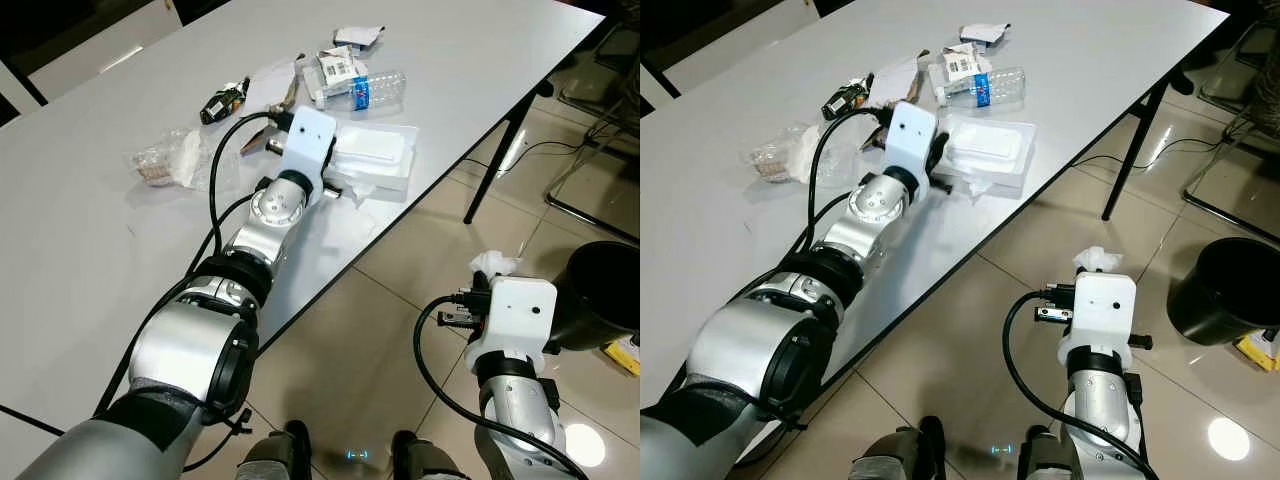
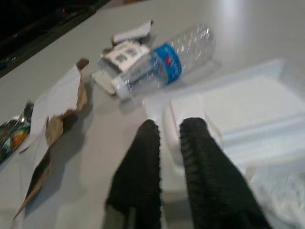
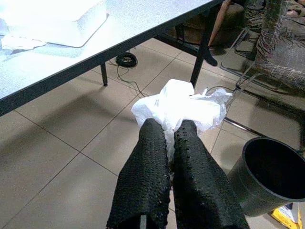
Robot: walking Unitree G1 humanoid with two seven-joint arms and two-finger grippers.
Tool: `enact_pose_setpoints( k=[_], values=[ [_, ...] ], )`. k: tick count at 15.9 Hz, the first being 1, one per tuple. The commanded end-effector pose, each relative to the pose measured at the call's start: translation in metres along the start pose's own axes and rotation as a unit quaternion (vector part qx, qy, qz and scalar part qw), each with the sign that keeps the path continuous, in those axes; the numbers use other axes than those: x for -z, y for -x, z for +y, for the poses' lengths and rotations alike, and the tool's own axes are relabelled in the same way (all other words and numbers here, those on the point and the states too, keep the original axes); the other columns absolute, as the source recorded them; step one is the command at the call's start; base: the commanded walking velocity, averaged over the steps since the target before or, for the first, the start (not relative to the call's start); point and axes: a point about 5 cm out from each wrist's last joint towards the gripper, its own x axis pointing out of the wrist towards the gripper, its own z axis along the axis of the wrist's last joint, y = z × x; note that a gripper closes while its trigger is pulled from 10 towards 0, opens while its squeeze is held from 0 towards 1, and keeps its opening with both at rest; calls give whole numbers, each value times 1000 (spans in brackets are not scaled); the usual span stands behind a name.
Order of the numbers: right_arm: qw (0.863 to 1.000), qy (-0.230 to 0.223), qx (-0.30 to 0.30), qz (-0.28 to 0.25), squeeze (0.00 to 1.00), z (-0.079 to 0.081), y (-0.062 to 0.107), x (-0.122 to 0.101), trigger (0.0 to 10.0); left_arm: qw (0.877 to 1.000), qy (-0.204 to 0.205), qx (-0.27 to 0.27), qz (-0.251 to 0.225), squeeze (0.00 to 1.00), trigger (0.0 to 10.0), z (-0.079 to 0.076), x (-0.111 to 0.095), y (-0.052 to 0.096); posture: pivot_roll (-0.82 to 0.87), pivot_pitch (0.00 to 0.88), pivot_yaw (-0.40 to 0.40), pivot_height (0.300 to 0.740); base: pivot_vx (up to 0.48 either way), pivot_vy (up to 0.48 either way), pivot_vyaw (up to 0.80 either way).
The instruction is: Picking trash to rubbish bin
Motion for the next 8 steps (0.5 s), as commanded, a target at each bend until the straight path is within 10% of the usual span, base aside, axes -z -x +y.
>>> enact_pose_setpoints(
  k=[1, 8],
  values=[
    [1000, -1, -2, 6, 0, 2, 3, 2, 10000, 999, -16, -10, 29, 1000, 10000, 4, 15, 4, -63, 218, 129, 740, 0, 0, 0],
    [1000, -3, -4, 9, 0, 3, 6, 2, 10000, 997, -37, -11, 64, 1000, 10000, 1, 27, 7, -75, 233, 129, 740, 0, 0, 0]
  ],
)
